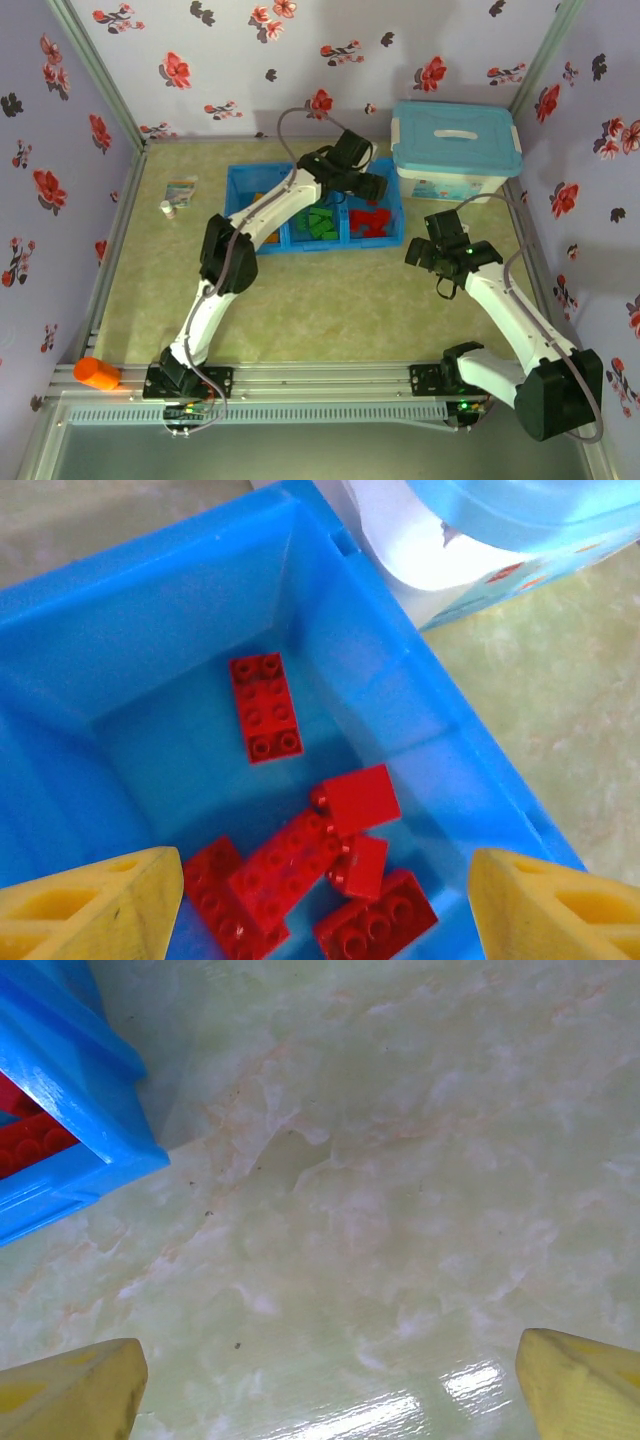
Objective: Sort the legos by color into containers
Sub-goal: Reset both arms
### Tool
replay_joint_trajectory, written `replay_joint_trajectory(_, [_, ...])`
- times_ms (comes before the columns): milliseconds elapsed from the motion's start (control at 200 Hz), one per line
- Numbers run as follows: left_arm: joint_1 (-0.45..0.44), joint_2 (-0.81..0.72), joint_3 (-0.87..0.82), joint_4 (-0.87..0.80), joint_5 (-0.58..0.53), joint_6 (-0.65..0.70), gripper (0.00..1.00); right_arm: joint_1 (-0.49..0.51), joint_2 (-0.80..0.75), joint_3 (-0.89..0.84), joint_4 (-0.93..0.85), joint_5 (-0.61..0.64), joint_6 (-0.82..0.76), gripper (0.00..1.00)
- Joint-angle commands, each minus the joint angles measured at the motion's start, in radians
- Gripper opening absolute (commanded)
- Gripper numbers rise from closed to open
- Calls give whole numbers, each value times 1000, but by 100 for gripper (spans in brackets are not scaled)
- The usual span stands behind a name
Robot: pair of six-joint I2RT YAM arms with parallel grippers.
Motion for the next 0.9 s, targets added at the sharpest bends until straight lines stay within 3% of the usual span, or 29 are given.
replay_joint_trajectory(0, [2,-213,-150,94,-41,28,75,-6,-15,37,47,3,-69,96])
replay_joint_trajectory(145, [4,-503,-537,298,-194,56,76,-6,-81,-6,184,96,-181,94])
replay_joint_trajectory(305, [31,-818,-968,492,-541,72,84,-6,-159,-134,415,269,-287,96])
replay_joint_trajectory(440, [66,-1015,-1264,598,-844,116,94,-8,-146,-183,499,364,-329,99])
replay_joint_trajectory(700, [128,-1212,-1548,699,-1173,236,98,-7,-61,-239,550,469,-347,99])
replay_joint_trajectory(895, [186,-1208,-1651,716,-1238,212,100,-8,-179,-379,632,457,-339,95])
